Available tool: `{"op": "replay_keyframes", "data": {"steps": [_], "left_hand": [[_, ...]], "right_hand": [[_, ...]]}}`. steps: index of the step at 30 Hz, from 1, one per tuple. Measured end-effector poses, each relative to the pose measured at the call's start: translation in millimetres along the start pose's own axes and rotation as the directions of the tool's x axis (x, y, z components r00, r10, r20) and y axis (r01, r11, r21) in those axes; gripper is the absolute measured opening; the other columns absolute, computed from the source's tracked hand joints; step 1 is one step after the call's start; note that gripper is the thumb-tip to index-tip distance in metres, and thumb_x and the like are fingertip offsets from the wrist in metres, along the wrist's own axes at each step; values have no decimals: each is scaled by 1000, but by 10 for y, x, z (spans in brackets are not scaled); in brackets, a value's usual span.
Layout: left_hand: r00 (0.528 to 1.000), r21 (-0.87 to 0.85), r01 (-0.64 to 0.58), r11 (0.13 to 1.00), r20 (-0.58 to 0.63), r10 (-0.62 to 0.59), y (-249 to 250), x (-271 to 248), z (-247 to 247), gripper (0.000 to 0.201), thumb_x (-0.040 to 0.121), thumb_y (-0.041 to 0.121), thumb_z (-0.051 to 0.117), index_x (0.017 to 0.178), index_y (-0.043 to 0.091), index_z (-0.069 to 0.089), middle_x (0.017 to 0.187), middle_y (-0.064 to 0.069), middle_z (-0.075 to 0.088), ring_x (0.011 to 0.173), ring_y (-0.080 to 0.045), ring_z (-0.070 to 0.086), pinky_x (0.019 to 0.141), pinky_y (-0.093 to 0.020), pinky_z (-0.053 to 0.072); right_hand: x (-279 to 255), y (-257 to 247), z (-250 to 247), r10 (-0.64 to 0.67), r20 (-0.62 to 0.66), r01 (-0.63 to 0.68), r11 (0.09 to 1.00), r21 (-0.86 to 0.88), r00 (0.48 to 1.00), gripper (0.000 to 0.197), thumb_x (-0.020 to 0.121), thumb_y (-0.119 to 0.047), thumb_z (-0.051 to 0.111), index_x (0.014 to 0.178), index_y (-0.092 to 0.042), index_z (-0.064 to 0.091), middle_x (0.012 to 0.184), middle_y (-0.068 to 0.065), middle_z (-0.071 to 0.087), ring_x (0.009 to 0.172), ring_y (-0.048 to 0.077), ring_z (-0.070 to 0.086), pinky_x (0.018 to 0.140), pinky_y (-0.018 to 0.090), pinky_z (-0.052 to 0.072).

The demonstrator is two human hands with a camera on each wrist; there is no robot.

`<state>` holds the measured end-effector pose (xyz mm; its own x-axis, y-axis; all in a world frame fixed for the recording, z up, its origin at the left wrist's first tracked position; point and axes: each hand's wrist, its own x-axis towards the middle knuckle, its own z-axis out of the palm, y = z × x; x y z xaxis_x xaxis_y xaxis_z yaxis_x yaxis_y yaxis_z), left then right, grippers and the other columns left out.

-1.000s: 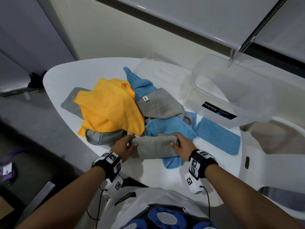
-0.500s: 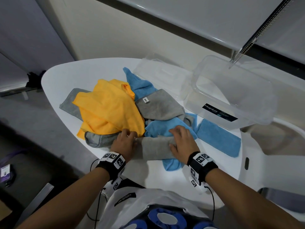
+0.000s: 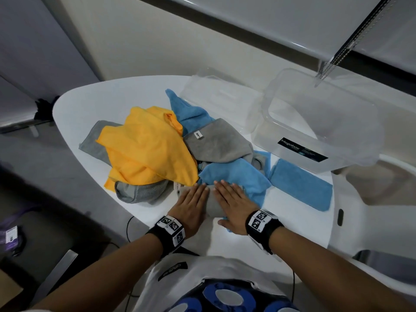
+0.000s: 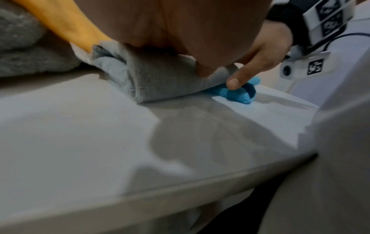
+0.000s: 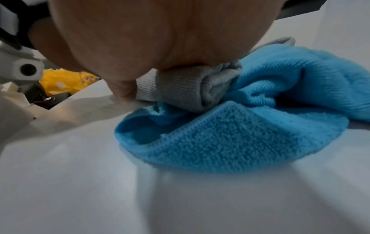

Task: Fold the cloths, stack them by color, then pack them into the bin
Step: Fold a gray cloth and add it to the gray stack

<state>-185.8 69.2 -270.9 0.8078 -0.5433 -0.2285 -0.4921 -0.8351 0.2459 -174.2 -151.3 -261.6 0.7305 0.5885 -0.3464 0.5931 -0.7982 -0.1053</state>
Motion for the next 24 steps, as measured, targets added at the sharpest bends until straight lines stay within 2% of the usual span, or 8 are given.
{"op": "replay_keyframes", "data": {"steps": [4, 11, 14, 16, 17, 20, 22, 24], "left_hand": [[999, 11, 34, 999, 42, -35, -149, 63, 60, 79, 92, 56, 34, 150, 5, 19, 157, -14, 23, 145, -30, 22, 115, -47, 26], [987, 38, 96, 995, 126, -100, -261, -16, 89, 81, 91, 65, 30, 152, 12, 23, 160, -6, 17, 148, -23, 15, 113, -55, 21], [982, 37, 125, 992, 137, -129, -247, 16, 115, 79, 92, 66, 19, 152, 14, 22, 160, -3, 17, 147, -20, 14, 113, -56, 16], [985, 46, 115, 992, 122, -119, -267, 64, 89, 77, 92, 67, 10, 153, 18, 14, 160, 3, 9, 147, -15, 10, 115, -54, 8], [987, 36, 105, 994, 117, -108, -288, 97, 50, 76, 92, 66, 9, 153, 22, 12, 159, 8, 6, 147, -14, 9, 115, -53, 7], [987, -39, 147, 988, 64, -145, -372, 222, -138, 69, 88, 63, 11, 143, 29, 35, 147, 6, 38, 135, -22, 36, 106, -47, 27], [962, -35, 233, 972, 155, -225, -463, 287, -235, 58, 90, 60, 29, 139, 30, 37, 140, 2, 43, 130, -24, 38, 105, -45, 29], [929, -5, 281, 960, 253, -271, -495, 322, -319, 58, 88, 59, 47, 137, 29, 37, 140, 0, 43, 130, -26, 38, 106, -45, 28]], "right_hand": [[103, 145, -19, 22, 56, -22, 1000, -4, 998, 92, 84, -67, 34, 153, -12, 9, 163, 8, 10, 150, 27, 13, 119, 48, 5], [109, 211, 93, 11, 75, -14, 999, 51, 997, 95, 84, -72, 36, 155, -16, 8, 164, 2, -3, 150, 23, 3, 118, 49, 3], [133, 201, 71, 27, 93, -33, 997, 64, 995, 93, 85, -75, 29, 155, -19, 3, 163, -1, -8, 150, 21, -1, 118, 47, -2], [148, 218, 22, 42, 71, -46, 997, 64, 997, 84, 91, -69, 23, 155, -21, 1, 163, -4, -9, 150, 18, -4, 119, 44, -4], [151, 226, -18, 60, 74, -67, 993, 97, 995, 76, 95, -62, 24, 155, -23, 2, 164, -5, -5, 150, 18, -1, 121, 43, -1], [117, 275, -139, 144, -35, -133, 967, 217, 989, 59, 96, -41, 43, 150, -26, 27, 153, 0, 30, 137, 26, 30, 116, 42, 22], [72, 311, -208, 221, -28, -212, 959, 186, 975, 58, 91, -42, 53, 145, -29, 36, 141, 0, 41, 127, 26, 38, 108, 40, 27], [63, 315, -274, 278, 56, -283, 951, 124, 959, 57, 90, -48, 54, 142, -31, 38, 136, -1, 43, 123, 26, 40, 103, 42, 27]]}}
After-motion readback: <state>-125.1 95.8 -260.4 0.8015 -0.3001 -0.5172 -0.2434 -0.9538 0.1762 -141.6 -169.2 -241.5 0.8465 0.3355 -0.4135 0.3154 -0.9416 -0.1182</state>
